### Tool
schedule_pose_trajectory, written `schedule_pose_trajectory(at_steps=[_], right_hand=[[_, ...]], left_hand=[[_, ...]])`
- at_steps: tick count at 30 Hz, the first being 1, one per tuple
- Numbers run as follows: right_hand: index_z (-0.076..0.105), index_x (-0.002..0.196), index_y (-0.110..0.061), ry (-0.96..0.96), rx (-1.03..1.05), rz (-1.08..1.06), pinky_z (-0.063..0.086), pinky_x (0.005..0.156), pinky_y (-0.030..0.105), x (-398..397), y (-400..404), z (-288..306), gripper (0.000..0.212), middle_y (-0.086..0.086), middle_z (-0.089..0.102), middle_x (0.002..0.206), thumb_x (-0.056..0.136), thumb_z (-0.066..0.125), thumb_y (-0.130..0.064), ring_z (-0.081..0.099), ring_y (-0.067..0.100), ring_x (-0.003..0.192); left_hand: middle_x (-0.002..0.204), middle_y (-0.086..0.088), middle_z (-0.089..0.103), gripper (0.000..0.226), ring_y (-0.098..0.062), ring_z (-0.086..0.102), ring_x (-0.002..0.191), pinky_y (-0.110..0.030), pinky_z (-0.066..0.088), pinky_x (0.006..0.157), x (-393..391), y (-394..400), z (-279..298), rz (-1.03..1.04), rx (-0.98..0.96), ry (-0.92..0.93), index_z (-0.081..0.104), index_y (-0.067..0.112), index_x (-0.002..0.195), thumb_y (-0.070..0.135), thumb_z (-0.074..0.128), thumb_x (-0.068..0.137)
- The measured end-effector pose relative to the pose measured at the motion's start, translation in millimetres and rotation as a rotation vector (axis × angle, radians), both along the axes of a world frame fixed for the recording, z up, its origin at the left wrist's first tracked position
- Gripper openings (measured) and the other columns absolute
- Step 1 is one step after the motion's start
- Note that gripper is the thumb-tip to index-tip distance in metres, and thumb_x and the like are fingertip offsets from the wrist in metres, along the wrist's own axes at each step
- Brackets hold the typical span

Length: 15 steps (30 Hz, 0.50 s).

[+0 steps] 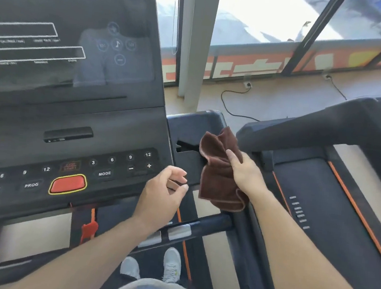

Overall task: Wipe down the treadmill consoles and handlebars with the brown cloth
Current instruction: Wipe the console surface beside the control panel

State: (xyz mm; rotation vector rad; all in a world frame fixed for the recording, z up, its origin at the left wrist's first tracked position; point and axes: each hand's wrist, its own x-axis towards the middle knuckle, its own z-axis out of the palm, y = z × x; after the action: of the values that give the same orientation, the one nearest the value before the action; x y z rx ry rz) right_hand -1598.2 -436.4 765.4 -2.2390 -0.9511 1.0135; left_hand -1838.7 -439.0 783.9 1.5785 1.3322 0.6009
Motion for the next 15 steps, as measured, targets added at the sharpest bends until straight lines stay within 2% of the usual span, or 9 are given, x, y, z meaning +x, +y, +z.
schedule_pose_trajectory(at_steps=[2,4,6,7,9,11,13,15], right_hand=[[0.054,0.137,-0.04,-0.059,-0.117,0.013,0.046,0.102,0.042,1,-32,-4,0.064,-0.001,0.066,0.133,0.089,0.043,-0.08,0.06,0.027,0.119],[0.051,0.139,-0.043,-0.233,-0.247,0.088,0.043,0.108,0.046,2,-50,-6,0.071,0.002,0.063,0.137,0.084,0.04,-0.086,0.055,0.029,0.127],[0.048,0.149,-0.037,-0.477,-0.261,0.202,0.029,0.12,0.048,1,-51,-7,0.074,0.006,0.046,0.157,0.09,0.037,-0.081,0.036,0.031,0.146],[0.043,0.154,-0.03,-0.524,-0.22,0.233,0.023,0.123,0.046,-1,-48,-6,0.076,0.004,0.034,0.165,0.094,0.037,-0.076,0.029,0.03,0.151],[0.031,0.16,-0.021,-0.434,-0.123,0.223,0.028,0.121,0.044,-6,-39,-7,0.075,-0.003,0.02,0.171,0.1,0.04,-0.065,0.033,0.028,0.15],[0.019,0.164,-0.02,-0.37,-0.07,0.208,0.034,0.114,0.042,-11,-32,-13,0.075,-0.011,0.009,0.172,0.103,0.038,-0.061,0.038,0.025,0.148],[0.01,0.165,-0.021,-0.432,-0.048,0.263,0.036,0.114,0.04,-16,-26,-18,0.078,-0.012,0.002,0.173,0.104,0.034,-0.062,0.034,0.021,0.15],[0.002,0.165,-0.021,-0.534,-0.028,0.363,0.03,0.121,0.04,-21,-16,-22,0.079,-0.005,-0.004,0.173,0.104,0.027,-0.064,0.019,0.022,0.157]], left_hand=[[0.091,0.014,0.071,0.021,-0.003,0.064,0.082,-0.009,0.048,0.074,2,-1,-1,-0.023,0.005,-0.007,0.064,0.033,0.102,0.016,0.071,0.091],[0.091,0.014,0.071,0.02,-0.003,0.063,0.082,-0.008,0.047,0.073,2,-2,-1,-0.03,0.002,-0.011,0.063,0.033,0.102,0.017,0.071,0.091],[0.091,0.015,0.071,0.021,-0.003,0.063,0.082,-0.009,0.047,0.073,-1,-2,-2,-0.025,-0.007,-0.008,0.063,0.034,0.102,0.018,0.07,0.091],[0.092,0.015,0.071,0.021,-0.003,0.063,0.082,-0.01,0.048,0.073,-3,-2,-3,-0.02,-0.01,-0.007,0.063,0.035,0.102,0.018,0.07,0.091],[0.092,0.016,0.071,0.022,-0.004,0.064,0.083,-0.01,0.048,0.073,-8,-1,-3,-0.002,-0.013,-0.006,0.063,0.036,0.101,0.018,0.07,0.091],[0.093,0.016,0.071,0.022,-0.003,0.064,0.084,-0.008,0.047,0.072,-13,0,-3,0.019,-0.015,-0.003,0.063,0.036,0.101,0.018,0.07,0.091],[0.094,0.018,0.071,0.023,-0.003,0.065,0.086,-0.008,0.048,0.073,-18,2,-4,0.043,-0.011,0.008,0.063,0.037,0.101,0.018,0.07,0.091],[0.093,0.017,0.071,0.024,-0.003,0.065,0.086,-0.009,0.048,0.073,-21,3,-6,0.075,-0.015,0.005,0.063,0.038,0.1,0.016,0.07,0.091]])
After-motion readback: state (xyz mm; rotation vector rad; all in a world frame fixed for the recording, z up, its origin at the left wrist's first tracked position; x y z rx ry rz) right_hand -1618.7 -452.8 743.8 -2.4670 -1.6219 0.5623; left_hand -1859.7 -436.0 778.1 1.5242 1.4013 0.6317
